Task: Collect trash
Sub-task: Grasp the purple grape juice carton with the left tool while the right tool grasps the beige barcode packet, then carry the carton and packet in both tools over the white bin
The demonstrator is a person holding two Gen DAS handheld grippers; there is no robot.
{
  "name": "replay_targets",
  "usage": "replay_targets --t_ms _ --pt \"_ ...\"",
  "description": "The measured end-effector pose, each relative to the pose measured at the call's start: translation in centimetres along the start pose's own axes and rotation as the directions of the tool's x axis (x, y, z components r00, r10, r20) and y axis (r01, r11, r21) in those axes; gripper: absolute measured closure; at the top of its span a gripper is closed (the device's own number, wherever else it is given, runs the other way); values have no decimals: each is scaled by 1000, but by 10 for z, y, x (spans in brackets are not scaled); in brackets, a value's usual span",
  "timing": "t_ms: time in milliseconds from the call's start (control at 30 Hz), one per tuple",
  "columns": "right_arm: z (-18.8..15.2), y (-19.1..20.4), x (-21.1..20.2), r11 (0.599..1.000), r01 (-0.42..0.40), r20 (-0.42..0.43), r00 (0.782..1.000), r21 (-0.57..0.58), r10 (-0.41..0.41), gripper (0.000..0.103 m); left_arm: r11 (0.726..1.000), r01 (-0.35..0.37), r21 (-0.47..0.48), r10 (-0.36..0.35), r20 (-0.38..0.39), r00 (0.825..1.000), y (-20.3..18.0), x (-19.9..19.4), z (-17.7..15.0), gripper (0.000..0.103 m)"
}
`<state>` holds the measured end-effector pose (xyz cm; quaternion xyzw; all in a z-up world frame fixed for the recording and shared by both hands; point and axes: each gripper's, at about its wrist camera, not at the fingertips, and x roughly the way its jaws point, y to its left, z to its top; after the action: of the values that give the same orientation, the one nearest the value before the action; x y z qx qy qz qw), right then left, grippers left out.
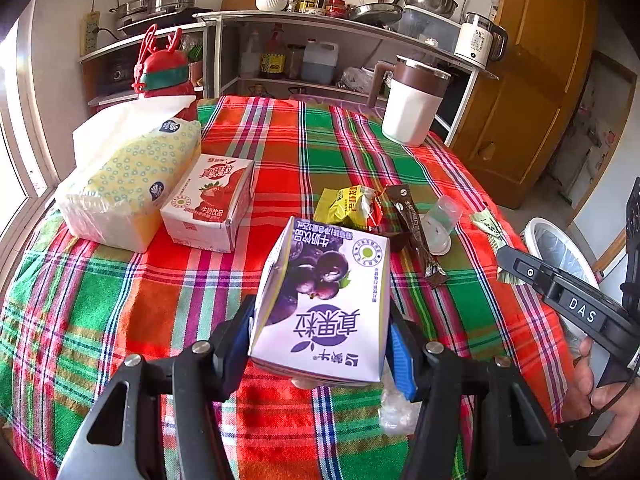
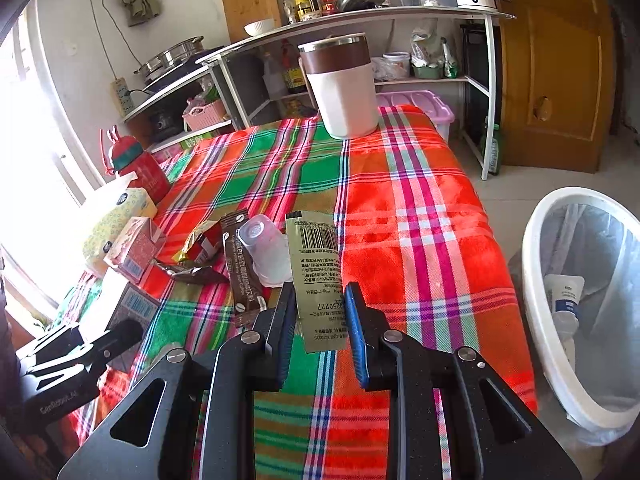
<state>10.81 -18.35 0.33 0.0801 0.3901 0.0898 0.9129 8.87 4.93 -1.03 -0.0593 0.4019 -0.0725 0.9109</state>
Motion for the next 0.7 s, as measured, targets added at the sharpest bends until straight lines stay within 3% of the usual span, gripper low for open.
replay_targets --t_ms 700 --pt "-11 -24 -60 1000 6 95 995 25 -9 78 995 -1 98 -8 100 995 -60 -36 6 42"
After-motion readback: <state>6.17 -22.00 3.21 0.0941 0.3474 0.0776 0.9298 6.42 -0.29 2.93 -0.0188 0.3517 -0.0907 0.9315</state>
